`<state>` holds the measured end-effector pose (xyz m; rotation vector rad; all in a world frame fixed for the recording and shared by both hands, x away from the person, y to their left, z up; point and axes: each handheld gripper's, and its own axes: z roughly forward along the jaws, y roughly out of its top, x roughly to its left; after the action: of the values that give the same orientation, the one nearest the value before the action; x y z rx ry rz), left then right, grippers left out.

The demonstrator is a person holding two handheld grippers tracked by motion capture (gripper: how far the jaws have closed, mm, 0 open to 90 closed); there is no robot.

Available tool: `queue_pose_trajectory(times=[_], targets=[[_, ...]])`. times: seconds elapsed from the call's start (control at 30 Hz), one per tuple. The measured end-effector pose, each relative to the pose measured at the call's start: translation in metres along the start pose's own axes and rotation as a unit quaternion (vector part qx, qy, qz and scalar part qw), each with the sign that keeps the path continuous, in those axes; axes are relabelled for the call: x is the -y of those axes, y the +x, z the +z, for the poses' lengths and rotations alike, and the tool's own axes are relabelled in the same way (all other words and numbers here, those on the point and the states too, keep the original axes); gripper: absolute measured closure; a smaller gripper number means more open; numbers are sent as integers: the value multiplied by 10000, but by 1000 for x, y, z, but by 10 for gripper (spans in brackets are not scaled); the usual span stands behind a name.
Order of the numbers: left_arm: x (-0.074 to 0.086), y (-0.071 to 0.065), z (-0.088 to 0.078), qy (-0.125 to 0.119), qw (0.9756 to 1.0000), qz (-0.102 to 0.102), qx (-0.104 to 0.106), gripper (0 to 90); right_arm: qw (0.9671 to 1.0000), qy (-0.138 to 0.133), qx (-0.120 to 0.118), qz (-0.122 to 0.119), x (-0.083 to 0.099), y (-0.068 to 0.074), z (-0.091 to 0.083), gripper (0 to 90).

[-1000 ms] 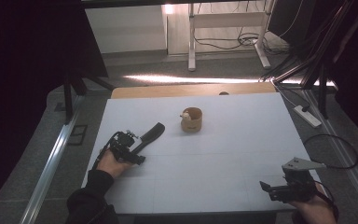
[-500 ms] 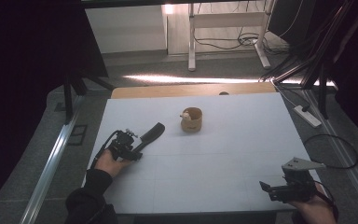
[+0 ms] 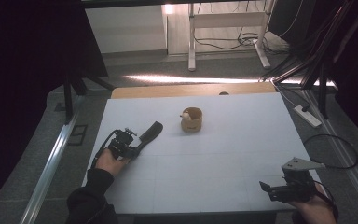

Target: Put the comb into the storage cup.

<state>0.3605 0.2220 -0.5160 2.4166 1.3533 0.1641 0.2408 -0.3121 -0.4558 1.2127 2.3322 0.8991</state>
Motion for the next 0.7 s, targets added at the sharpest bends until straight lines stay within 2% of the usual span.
queue_pose_trajectory(times=[0.17,0.3,0.7], targets=[[1,1,-1,-42,10000,-33,30,722,10000,-4,3,-6,0,0,0,26],[3,2,-2,-126,9996,-113,205,723,10000,-7,1,-7,0,0,0,25],[6,3,-13,-493,9983,-140,276,722,10000,-6,6,-9,0,0,0,26]])
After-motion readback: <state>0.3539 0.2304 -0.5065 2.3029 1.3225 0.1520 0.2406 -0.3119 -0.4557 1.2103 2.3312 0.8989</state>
